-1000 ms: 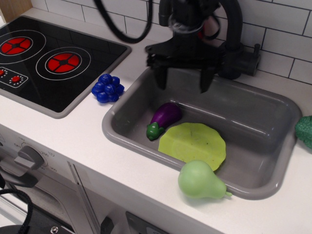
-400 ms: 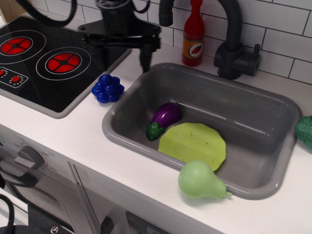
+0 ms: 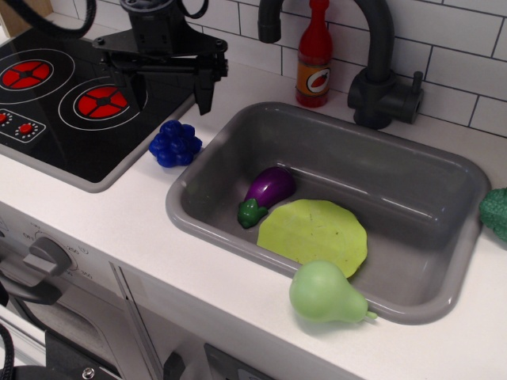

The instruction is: Put blueberries on plate sink

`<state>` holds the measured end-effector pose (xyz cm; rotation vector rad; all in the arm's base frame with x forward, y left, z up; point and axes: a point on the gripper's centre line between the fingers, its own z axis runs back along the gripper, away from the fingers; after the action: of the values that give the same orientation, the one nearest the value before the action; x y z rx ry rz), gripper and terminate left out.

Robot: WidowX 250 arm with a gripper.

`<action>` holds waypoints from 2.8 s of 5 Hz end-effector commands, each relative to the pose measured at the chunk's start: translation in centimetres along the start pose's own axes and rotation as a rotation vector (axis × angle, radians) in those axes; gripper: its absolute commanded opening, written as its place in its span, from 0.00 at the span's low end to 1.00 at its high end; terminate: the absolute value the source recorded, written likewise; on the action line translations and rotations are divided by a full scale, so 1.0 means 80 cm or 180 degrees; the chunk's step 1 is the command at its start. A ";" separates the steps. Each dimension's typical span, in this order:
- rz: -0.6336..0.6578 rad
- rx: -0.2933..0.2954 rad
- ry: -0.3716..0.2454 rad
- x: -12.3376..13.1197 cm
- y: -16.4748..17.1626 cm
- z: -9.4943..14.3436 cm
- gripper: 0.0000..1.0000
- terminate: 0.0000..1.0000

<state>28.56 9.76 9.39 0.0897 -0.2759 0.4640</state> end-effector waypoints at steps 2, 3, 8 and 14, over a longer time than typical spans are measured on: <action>0.0075 0.0083 -0.0054 -0.005 0.001 -0.026 1.00 0.00; 0.0082 0.0164 -0.0098 -0.006 0.003 -0.038 1.00 0.00; 0.0242 -0.0003 -0.0104 0.006 -0.022 0.007 0.00 0.00; -0.0017 -0.0194 0.0005 -0.092 -0.152 -0.055 0.00 0.00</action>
<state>28.47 -3.58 2.00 0.0401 -0.2603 0.4554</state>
